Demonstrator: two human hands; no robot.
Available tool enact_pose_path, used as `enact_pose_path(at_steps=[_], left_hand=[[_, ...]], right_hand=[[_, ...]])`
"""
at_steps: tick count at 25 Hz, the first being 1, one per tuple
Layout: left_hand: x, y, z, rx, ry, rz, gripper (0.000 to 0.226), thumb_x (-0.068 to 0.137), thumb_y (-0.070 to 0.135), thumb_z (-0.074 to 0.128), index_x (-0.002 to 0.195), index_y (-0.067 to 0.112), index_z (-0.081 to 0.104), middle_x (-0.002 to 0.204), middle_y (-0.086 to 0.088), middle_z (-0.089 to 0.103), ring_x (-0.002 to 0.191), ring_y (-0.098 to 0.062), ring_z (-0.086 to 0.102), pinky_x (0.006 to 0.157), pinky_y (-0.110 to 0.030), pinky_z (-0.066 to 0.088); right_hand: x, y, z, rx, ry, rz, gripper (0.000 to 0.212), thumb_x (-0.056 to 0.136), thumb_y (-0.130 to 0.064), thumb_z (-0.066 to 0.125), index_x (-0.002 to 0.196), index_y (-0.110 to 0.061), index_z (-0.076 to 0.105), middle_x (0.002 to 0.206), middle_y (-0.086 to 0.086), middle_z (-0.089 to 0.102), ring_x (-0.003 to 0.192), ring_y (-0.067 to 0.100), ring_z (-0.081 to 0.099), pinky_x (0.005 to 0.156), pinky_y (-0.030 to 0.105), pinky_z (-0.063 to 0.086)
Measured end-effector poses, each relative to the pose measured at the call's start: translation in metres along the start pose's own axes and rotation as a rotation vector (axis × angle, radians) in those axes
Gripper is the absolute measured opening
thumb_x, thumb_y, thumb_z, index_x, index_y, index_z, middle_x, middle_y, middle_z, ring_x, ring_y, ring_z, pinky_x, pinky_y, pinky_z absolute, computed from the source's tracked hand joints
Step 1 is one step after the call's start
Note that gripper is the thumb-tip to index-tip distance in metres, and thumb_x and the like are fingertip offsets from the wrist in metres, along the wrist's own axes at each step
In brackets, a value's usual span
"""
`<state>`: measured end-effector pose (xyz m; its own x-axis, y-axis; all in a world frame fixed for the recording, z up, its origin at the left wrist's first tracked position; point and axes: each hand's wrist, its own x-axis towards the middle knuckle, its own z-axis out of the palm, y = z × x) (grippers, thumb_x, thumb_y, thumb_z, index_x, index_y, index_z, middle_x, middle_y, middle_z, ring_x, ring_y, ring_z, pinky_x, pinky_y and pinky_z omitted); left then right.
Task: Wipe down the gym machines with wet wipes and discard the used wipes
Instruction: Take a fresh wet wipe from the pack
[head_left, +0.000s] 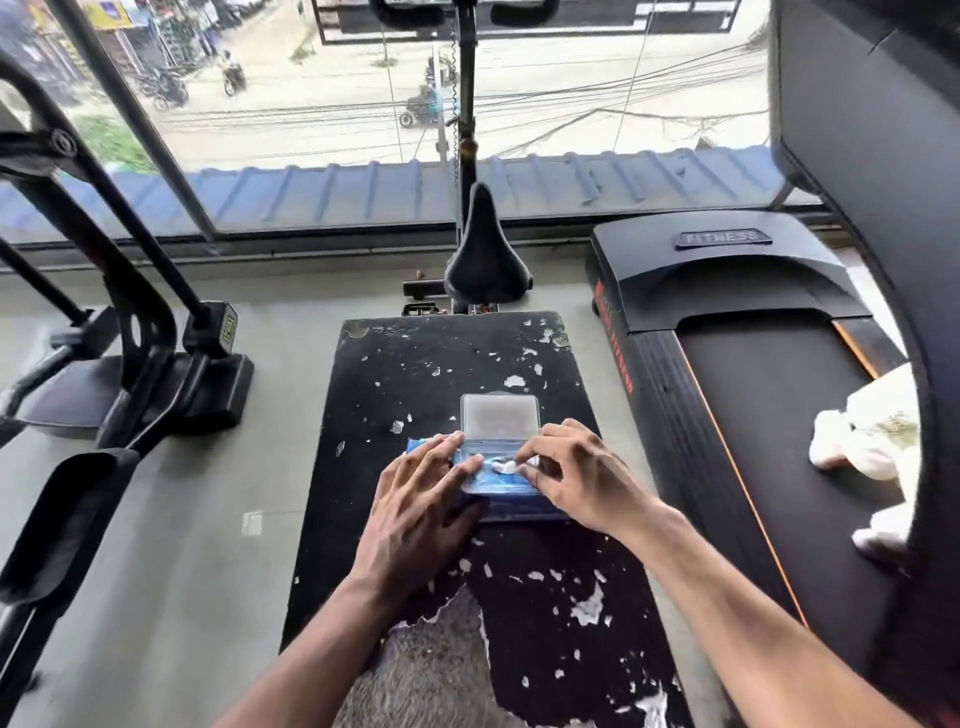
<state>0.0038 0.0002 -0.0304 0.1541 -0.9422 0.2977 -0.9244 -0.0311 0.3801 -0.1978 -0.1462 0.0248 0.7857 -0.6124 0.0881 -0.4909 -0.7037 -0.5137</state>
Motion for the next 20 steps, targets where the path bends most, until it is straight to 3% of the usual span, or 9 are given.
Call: enact_pose_path(at_steps=[3, 8, 11, 14, 20], left_hand=[[-0.001, 0.001, -0.001, 0.006, 0.016, 0.011, 0.050, 0.093, 0.057, 0.057, 0.138, 0.033, 0.060, 0.156, 0.002, 0.050, 0.144, -0.023, 0.045, 0.116, -0.044, 0.037], [-0.001, 0.001, -0.001, 0.021, 0.017, 0.010, 0.049, 0.093, 0.056, 0.058, 0.136, 0.031, 0.062, 0.154, 0.001, 0.052, 0.143, -0.024, 0.047, 0.114, -0.047, 0.041], [0.000, 0.000, -0.001, 0.025, 0.016, 0.012, 0.050, 0.094, 0.057, 0.057, 0.137, 0.031, 0.062, 0.155, 0.001, 0.051, 0.143, -0.024, 0.047, 0.114, -0.046, 0.041], [-0.001, 0.000, -0.001, 0.024, 0.021, 0.016, 0.051, 0.094, 0.058, 0.057, 0.137, 0.032, 0.061, 0.154, 0.002, 0.052, 0.143, -0.023, 0.047, 0.113, -0.045, 0.040], [-0.001, -0.002, 0.001, 0.028, 0.027, 0.015, 0.052, 0.093, 0.058, 0.060, 0.139, 0.032, 0.061, 0.154, 0.001, 0.052, 0.143, -0.023, 0.047, 0.113, -0.044, 0.040]], right_hand=[[0.006, -0.010, -0.001, -0.074, -0.034, -0.018, 0.019, 0.094, -0.038, 0.071, 0.105, -0.022, 0.074, 0.099, -0.007, 0.070, 0.094, 0.013, 0.056, 0.083, 0.029, 0.049], [0.019, -0.024, -0.003, -0.210, -0.109, -0.090, 0.020, 0.096, -0.035, 0.070, 0.106, -0.019, 0.073, 0.098, -0.003, 0.062, 0.095, 0.016, 0.059, 0.078, 0.029, 0.053], [0.024, -0.026, -0.009, -0.184, -0.161, -0.092, 0.017, 0.099, -0.031, 0.065, 0.105, -0.015, 0.067, 0.100, -0.003, 0.060, 0.091, 0.011, 0.052, 0.080, 0.030, 0.051], [0.025, -0.024, -0.020, -0.109, -0.165, -0.068, 0.010, 0.102, -0.027, 0.059, 0.100, -0.017, 0.059, 0.100, -0.007, 0.056, 0.083, 0.007, 0.049, 0.075, 0.023, 0.039], [0.020, -0.014, -0.019, 0.328, -0.067, 0.113, 0.014, 0.095, -0.035, 0.058, 0.093, -0.021, 0.061, 0.092, -0.011, 0.065, 0.087, 0.004, 0.060, 0.077, 0.024, 0.047]])
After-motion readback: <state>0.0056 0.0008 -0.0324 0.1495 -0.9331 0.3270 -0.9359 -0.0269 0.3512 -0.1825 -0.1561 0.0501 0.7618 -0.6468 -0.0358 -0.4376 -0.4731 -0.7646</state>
